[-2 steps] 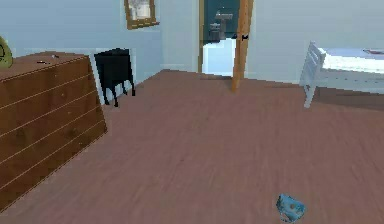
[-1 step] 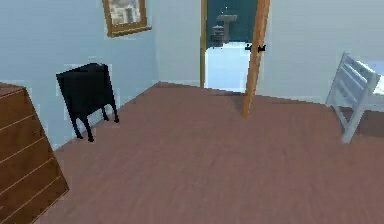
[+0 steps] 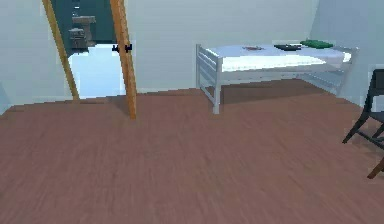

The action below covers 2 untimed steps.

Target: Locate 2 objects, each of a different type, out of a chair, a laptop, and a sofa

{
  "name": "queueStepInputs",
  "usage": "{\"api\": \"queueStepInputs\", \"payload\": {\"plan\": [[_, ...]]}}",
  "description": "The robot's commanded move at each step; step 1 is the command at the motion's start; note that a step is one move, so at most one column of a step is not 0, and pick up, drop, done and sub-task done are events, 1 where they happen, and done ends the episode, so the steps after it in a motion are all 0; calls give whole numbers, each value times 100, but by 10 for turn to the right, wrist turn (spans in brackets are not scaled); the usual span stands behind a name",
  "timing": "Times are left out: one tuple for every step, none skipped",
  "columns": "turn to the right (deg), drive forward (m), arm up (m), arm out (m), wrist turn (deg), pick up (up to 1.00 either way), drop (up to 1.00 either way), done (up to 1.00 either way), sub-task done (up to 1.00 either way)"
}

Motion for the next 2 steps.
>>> {"api": "queueStepInputs", "payload": {"plan": [[0, 5, 0, 0, 0, 0, 0, 0, 0], [-270, 0, 0, 0, 0, 0, 0, 0, 0]]}}
